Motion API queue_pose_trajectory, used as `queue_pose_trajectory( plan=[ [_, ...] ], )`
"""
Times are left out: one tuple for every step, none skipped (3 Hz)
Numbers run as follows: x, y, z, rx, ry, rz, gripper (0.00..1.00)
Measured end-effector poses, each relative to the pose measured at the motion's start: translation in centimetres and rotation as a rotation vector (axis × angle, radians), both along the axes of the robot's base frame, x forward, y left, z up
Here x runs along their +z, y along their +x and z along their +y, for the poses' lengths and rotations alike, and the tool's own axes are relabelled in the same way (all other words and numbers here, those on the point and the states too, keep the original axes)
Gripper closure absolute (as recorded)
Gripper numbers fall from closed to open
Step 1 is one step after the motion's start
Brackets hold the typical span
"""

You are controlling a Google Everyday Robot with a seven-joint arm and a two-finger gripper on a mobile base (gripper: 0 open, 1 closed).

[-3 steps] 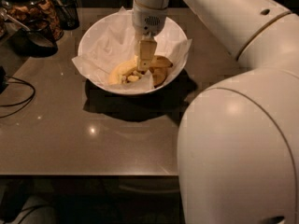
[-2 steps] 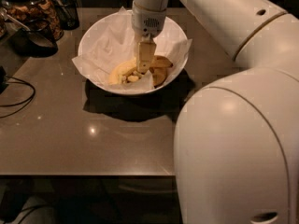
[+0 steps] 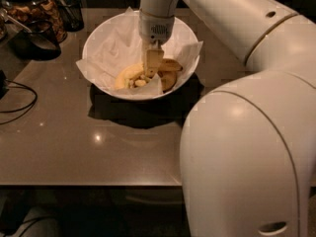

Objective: Pick banana from white bowl

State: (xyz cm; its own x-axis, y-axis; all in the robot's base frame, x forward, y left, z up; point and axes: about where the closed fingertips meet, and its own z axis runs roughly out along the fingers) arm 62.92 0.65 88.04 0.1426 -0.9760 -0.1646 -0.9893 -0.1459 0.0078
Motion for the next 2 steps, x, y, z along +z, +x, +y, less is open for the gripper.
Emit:
queue_pose_trajectory(
  plan=[
    [0.0, 0.0, 0.0, 0.0, 0.0, 0.0, 0.92],
    [0.01, 0.0, 0.0, 0.0, 0.0, 0.0, 1.0]
  ],
)
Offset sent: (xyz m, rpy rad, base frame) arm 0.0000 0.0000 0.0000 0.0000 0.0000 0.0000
